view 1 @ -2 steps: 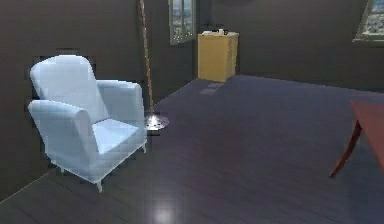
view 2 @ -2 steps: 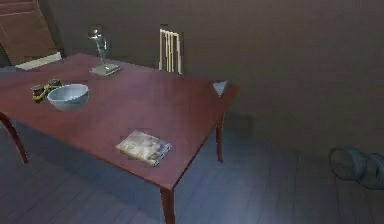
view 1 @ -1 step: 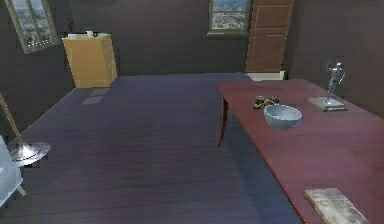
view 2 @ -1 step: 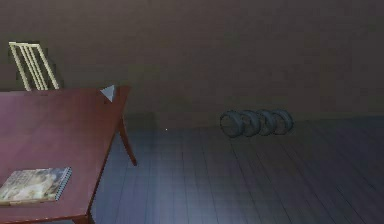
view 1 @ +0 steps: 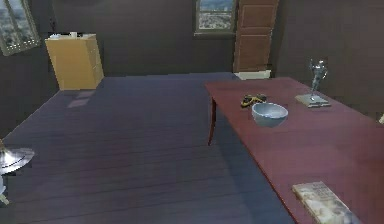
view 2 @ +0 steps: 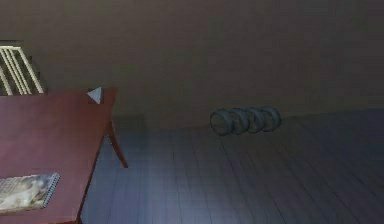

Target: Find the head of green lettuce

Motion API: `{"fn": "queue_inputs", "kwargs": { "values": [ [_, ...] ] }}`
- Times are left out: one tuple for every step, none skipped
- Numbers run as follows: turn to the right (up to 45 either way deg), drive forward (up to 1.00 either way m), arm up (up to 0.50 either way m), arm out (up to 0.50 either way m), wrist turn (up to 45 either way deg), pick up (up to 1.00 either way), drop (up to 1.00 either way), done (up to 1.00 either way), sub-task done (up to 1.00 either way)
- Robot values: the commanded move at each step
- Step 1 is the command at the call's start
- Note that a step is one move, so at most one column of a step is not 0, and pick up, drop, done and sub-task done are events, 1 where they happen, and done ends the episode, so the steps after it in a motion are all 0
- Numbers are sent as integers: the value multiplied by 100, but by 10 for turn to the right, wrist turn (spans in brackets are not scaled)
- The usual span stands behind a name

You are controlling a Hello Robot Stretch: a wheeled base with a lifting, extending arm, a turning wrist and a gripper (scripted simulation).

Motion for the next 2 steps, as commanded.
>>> {"fn": "queue_inputs", "kwargs": {
  "values": [
    [0, 5, 0, 0, 0, 0, 0, 0, 0],
    [-90, 0, 0, 0, 0, 0, 0, 0, 0]
  ]
}}
